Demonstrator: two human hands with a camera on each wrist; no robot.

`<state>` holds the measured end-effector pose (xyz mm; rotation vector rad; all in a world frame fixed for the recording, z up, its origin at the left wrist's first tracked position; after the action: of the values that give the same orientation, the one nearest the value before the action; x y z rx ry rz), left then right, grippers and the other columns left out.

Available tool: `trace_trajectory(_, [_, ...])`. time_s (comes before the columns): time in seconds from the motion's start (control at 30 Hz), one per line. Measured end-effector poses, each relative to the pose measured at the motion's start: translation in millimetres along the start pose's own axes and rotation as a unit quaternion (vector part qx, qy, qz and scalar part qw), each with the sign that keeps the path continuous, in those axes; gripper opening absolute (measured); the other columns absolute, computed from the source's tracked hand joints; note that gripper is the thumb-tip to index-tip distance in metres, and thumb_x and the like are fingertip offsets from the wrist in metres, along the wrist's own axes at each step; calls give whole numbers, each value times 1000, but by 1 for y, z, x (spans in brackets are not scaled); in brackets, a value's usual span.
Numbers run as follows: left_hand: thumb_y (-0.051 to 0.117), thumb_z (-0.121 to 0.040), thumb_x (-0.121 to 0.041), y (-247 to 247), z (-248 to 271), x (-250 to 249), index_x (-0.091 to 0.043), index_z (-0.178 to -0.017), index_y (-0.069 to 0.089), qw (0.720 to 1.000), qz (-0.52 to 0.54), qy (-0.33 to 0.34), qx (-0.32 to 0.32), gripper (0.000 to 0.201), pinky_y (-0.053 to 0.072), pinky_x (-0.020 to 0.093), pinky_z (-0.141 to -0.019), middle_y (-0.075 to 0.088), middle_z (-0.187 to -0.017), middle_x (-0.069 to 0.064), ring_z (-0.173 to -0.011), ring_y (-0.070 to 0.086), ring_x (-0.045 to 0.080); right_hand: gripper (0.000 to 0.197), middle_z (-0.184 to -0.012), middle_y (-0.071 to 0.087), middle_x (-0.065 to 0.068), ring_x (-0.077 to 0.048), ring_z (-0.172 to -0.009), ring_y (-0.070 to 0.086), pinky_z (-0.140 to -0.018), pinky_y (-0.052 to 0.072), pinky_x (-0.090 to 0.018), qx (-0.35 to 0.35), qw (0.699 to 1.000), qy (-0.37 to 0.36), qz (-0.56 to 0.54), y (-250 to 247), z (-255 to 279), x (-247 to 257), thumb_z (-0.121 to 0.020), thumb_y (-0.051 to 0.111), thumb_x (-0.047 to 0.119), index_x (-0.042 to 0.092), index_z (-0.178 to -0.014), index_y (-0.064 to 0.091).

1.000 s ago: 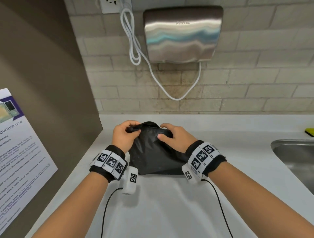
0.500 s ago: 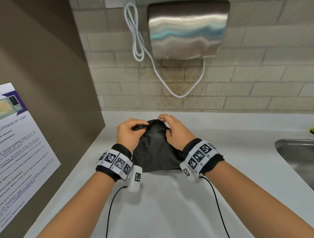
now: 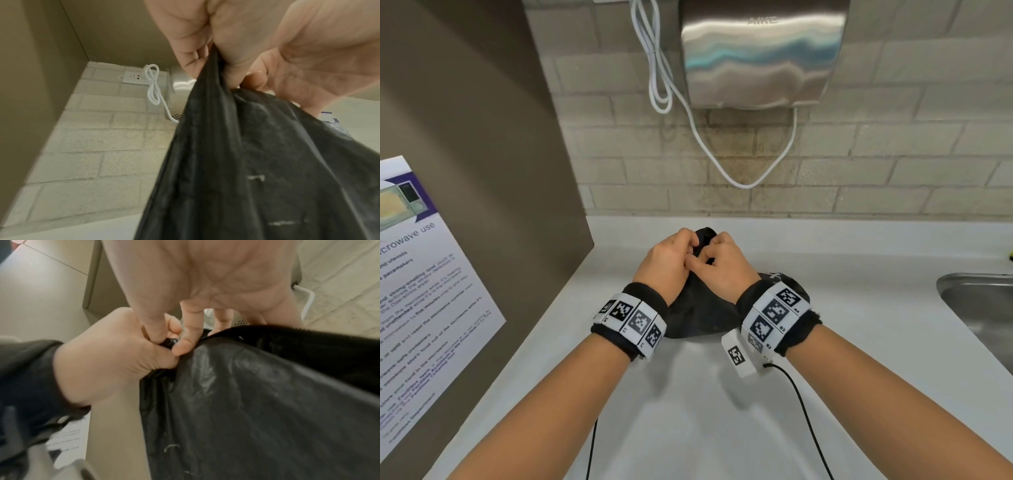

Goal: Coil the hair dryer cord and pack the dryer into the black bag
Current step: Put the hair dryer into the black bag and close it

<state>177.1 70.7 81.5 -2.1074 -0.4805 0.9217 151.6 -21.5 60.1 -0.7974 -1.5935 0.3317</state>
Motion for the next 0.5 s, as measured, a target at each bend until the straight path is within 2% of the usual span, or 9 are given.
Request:
trace_trajectory(0.1, [48, -83, 6, 1, 1, -2, -4, -110, 48, 1000, -15, 10, 7, 29, 37, 25, -68, 59, -95, 8, -85, 54, 23, 44, -97, 47, -8, -27, -98, 52, -95, 41, -43, -4, 1000, 11, 5, -1, 0, 0, -89, 48, 32, 19, -46, 46])
trace_trajectory(0.17, [47, -83, 6, 3, 3, -6, -3, -107, 47, 999, -28, 28, 12, 27, 33, 24, -63, 55, -86, 7, -76, 50, 23, 46, -92, 55, -10, -23, -97, 50, -94, 41, -42, 8, 1000, 23, 6, 1, -2, -3, -88, 47, 37, 18, -46, 50])
trace_trajectory(0.23, [46, -83, 6, 3, 3, -8, -4, -105, 47, 999, -35, 38, 14, 25, 30, 22, -60, 49, -79, 2, -71, 46, 21, 47, -86, 57, -8, -18, -93, 49, -92, 42, -38, 29, 999, 35, 12, 4, -3, -5, -87, 48, 41, 16, -48, 54])
trace_trajectory(0.33, [48, -82, 5, 1, 2, -8, -5, -103, 47, 998, -37, 41, 18, 23, 32, 23, -61, 45, -77, -2, -70, 45, 20, 39, -92, 52, -7, -16, -92, 46, -86, 39, -29, 64, 997, 37, 10, 2, -2, -2, -87, 50, 32, 7, -62, 65])
trace_trajectory(0.4, [53, -79, 5, -1, 1, -4, -9, -98, 47, 999, -21, 30, 21, 24, 37, 25, -64, 46, -79, -3, -73, 46, 19, 30, -87, 46, -2, -15, -89, 44, -84, 37, -28, 93, 995, 35, -10, 3, 0, 1, -87, 52, 18, -7, -80, 67])
trace_trajectory(0.43, [55, -78, 5, -2, -1, -2, -12, -94, 47, 999, -10, 26, 20, 25, 40, 26, -66, 47, -80, -3, -74, 47, 18, 26, -83, 43, 0, -15, -88, 44, -84, 38, -29, 102, 994, 30, -5, 3, 1, 2, -86, 54, 14, -8, -82, 65])
trace_trajectory(0.47, [56, -77, 5, -3, -2, 1, -14, -90, 46, 1000, -2, 25, 16, 26, 41, 26, -67, 47, -79, -4, -74, 47, 17, 22, -84, 43, 0, -15, -88, 44, -86, 39, -30, 105, 994, 22, 4, 4, 1, 2, -86, 55, 13, -5, -78, 64])
trace_trajectory(0.5, [57, -76, 6, -4, -3, 3, -14, -88, 47, 1000, 6, 28, 11, 25, 41, 25, -67, 47, -78, -4, -73, 46, 16, 20, -89, 44, -1, -16, -88, 45, -86, 39, -30, 102, 995, 11, 9, 4, 1, 2, -88, 54, 15, 5, -72, 61])
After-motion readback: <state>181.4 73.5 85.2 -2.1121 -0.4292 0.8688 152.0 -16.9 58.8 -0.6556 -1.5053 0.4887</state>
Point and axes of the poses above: each hand's wrist, its own z-axis away from the middle knuckle, its own y-axis out of the palm, x = y × z, the point moved 8 cm from there along -z, towards the middle knuckle
